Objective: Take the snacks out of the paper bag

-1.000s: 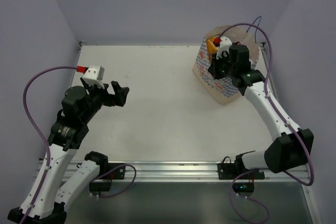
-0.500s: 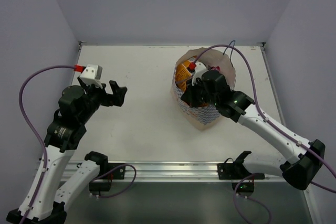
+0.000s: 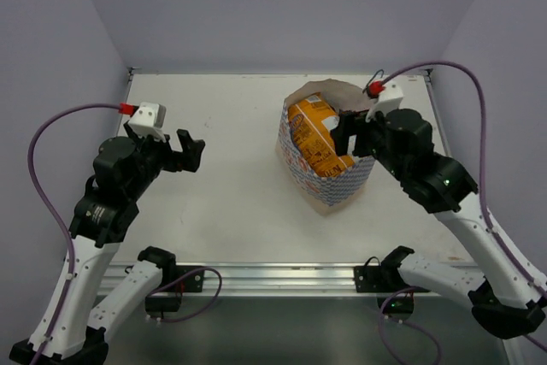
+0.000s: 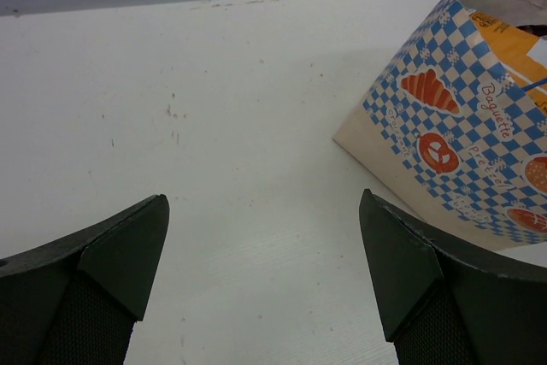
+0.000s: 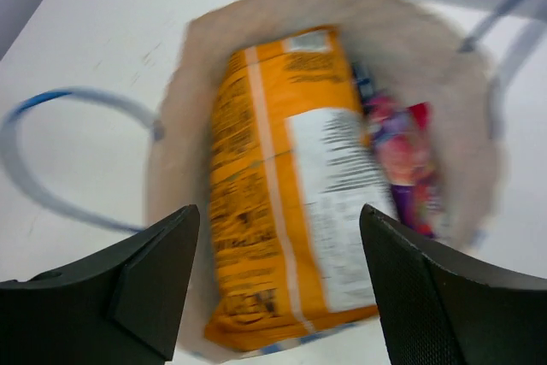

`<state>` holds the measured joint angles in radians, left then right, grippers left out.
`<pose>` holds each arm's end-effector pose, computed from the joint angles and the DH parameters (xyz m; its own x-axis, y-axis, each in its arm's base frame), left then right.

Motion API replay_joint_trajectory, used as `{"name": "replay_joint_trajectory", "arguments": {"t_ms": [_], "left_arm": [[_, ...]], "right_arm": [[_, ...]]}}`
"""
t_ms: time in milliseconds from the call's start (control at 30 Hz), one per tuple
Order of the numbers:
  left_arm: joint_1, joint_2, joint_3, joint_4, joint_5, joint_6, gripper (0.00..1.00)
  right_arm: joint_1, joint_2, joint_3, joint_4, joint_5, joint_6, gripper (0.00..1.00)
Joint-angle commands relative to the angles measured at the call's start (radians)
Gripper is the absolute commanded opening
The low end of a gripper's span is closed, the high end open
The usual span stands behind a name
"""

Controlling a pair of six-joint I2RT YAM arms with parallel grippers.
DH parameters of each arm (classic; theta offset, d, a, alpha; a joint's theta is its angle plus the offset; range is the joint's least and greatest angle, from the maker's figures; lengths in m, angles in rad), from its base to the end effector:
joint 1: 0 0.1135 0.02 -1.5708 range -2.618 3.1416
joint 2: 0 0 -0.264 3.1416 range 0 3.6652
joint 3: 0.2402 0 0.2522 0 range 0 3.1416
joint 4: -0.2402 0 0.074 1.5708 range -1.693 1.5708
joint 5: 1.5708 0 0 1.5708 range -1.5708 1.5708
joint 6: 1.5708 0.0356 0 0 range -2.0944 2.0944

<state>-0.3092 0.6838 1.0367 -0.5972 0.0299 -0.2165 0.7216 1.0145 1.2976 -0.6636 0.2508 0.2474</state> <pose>0.1243 -0.0408 0.3947 -0.2963 -0.1307 -0.9461 0.2746 0.9371 -0.2155 0.1558 0.1253 0.4234 -0.3847 -0.0225 -0.9228 -0.3844 0.9128 0.1380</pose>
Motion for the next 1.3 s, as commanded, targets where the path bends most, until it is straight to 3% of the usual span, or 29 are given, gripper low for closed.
{"name": "replay_joint_trajectory", "arguments": {"t_ms": [0,167,300,533,667,800,967,1267], "left_arm": [[-0.004,0.022,0.034,0.002,0.011,0.022,1.00],[-0.004,0.036,0.037,0.011,0.033,0.023,1.00],[-0.004,0.048,0.040,0.014,0.050,0.020,1.00],[-0.004,0.059,0.042,0.022,0.074,0.005,1.00],[-0.004,0.077,0.046,0.027,0.084,0.000,1.00],[-0.004,0.112,0.075,0.025,0.116,0.002,1.00],[-0.004,0.148,0.103,0.023,0.123,-0.003,1.00],[-0.004,0.154,0.094,0.027,0.130,-0.009,1.00]], "right_arm": [[-0.168,-0.054,0.046,-0.033,0.108,-0.048,0.78],[-0.396,0.008,0.066,0.028,0.009,-0.085,0.77],[-0.562,0.140,0.091,0.082,-0.166,-0.054,0.75],[-0.613,0.268,0.045,0.179,-0.295,-0.054,0.62],[-0.614,0.291,0.009,0.217,-0.305,-0.062,0.53],[-0.616,0.294,-0.004,0.222,-0.303,-0.076,0.50],[-0.616,0.247,-0.020,0.220,-0.274,-0.071,0.54],[-0.614,0.046,0.002,0.205,-0.271,-0.122,0.71]]}}
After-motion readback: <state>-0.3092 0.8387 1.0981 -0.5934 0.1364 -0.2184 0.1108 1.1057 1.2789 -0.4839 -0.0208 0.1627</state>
